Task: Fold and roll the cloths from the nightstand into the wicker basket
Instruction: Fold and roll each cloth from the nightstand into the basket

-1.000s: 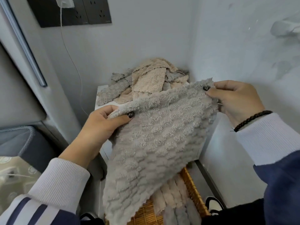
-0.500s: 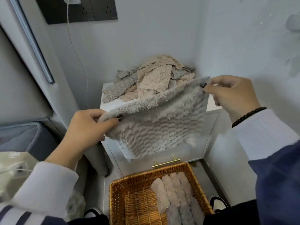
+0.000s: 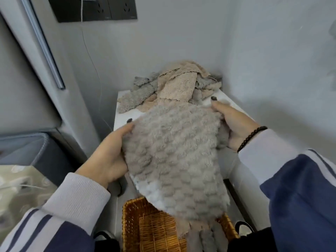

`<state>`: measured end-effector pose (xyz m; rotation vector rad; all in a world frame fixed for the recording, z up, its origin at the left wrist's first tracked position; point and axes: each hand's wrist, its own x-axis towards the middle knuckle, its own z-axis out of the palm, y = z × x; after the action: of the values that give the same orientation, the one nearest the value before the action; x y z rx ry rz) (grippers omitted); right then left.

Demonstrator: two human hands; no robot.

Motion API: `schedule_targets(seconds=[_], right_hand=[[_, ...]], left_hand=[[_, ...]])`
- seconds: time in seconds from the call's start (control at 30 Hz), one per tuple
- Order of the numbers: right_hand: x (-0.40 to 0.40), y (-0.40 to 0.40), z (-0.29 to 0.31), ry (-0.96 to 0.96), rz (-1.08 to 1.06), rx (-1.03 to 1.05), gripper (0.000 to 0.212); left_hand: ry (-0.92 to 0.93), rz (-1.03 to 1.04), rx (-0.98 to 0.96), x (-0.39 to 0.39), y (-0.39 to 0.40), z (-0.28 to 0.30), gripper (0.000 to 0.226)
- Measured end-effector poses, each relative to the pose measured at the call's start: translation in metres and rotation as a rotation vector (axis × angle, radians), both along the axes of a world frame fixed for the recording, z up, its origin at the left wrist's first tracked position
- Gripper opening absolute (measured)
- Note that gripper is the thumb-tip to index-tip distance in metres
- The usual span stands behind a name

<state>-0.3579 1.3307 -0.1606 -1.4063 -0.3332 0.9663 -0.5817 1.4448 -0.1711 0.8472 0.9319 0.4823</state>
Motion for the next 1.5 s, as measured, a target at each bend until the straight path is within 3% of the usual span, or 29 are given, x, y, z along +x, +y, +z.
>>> schedule_targets(seconds=[0.07, 0.13, 0.27, 0.4, 0.5, 0.63, 0.77, 0.87, 0.93, 1.07, 1.23, 1.5], right_hand=[[-0.003, -0.004, -0.011, 0.083, 0.173, -0.138, 0.031], [-0.002, -0.005, -0.011, 0.057, 0.208, -0.173, 0.032], [0.010, -0.007, 0.010, 0.114, 0.054, 0.122, 0.028], [0.017, -0.016, 0.006, -0.175, 0.130, -0.116, 0.025], [0.018, -0.021, 0.015, -0.367, 0.217, -0.275, 0.034], [0.024, -0.028, 0.020, -0.583, 0.348, -0.434, 0.023], [0.027, -0.018, 0.016, -0.757, 0.315, -0.606, 0.050], [0.032, -0.006, 0.010, -0.858, 0.232, -0.635, 0.044], [0.035, 0.004, 0.007, -0.813, 0.204, -0.605, 0.043], [0.026, 0.020, 0.006, -0.428, 0.238, -0.449, 0.016], [0.023, 0.039, -0.003, -0.173, 0.205, -0.217, 0.042], [0.048, 0.058, -0.031, 0.110, 0.054, -0.066, 0.049]], left_hand=[[-0.016, -0.101, -0.037, -0.004, -0.007, 0.001, 0.031], [-0.017, -0.121, -0.019, -0.007, -0.010, 0.005, 0.034], [-0.040, 0.003, 0.142, -0.016, -0.002, 0.017, 0.023], [0.264, -0.050, 0.350, -0.022, 0.008, 0.009, 0.024], [0.340, -0.113, 0.412, -0.023, 0.013, 0.008, 0.024], [0.474, -0.251, 0.506, -0.026, 0.026, 0.007, 0.021], [0.658, -0.262, 0.705, -0.021, 0.037, -0.002, 0.019], [0.732, -0.194, 0.799, -0.013, 0.043, -0.003, 0.014], [0.746, -0.174, 0.789, -0.009, 0.047, -0.002, 0.014], [0.704, -0.181, 0.680, 0.001, 0.052, -0.005, 0.012], [0.465, -0.053, 0.493, 0.012, 0.057, -0.004, 0.013], [0.261, 0.093, 0.382, 0.021, 0.075, -0.020, 0.011]])
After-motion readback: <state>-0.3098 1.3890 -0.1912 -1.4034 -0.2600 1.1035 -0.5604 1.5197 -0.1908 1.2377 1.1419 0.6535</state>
